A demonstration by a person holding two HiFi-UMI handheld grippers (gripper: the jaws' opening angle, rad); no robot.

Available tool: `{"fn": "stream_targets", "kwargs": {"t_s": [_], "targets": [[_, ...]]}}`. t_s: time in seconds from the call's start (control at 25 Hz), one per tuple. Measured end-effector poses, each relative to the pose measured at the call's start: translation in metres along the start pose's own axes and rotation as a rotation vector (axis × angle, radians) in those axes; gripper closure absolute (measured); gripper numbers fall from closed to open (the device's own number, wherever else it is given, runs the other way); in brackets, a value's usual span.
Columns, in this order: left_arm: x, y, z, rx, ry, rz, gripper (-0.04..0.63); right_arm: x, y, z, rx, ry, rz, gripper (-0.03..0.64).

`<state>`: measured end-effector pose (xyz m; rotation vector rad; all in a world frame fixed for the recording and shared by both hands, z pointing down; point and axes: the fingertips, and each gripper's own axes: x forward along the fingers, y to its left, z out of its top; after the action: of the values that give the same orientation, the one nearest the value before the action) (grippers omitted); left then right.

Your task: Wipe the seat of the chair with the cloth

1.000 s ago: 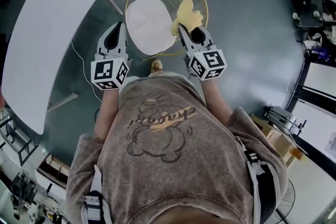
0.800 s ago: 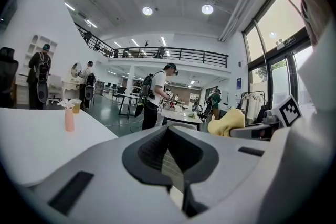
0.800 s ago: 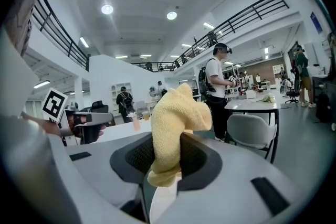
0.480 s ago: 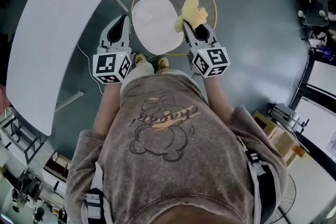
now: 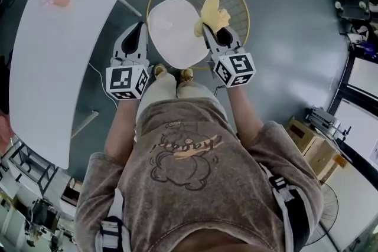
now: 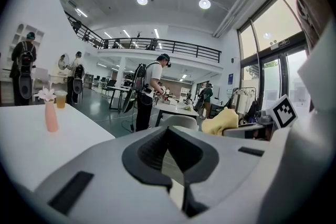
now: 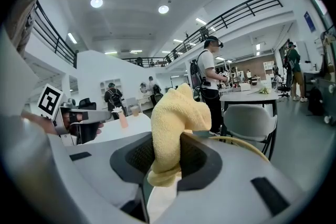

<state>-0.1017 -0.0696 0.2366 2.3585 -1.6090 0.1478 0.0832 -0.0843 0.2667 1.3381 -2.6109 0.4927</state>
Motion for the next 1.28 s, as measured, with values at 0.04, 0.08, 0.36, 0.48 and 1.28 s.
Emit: {"fn": "stream_targets", "kwargs": {"t_s": [0.04, 0.08, 0.36, 0.48, 1.28], "targets": [[0.006, 0.004, -0.003, -0.002, 0.004, -0.004, 0.586, 0.007, -0.003, -0.003, 0.000, 0.005, -0.003, 0.497], [0.012, 0.008, -0.007, -0.003, 0.008, -0.008, 0.586, 0.014, -0.006, -0.007, -0.001, 0.011, -0.006, 0.497], [0.052, 0.031, -0.029, -0.018, 0.019, -0.024, 0.586, 0.059, -0.025, -0.037, -0.003, 0.048, -0.015, 0.497], [0.064, 0.043, -0.043, -0.034, 0.010, -0.015, 0.586, 0.078, -0.028, -0.053, -0.003, 0.061, -0.012, 0.497], [0.103, 0.062, -0.118, -0.057, 0.063, -0.019, 0.586, 0.169, -0.082, -0.176, -0.001, 0.262, -0.014, 0.497]]}}
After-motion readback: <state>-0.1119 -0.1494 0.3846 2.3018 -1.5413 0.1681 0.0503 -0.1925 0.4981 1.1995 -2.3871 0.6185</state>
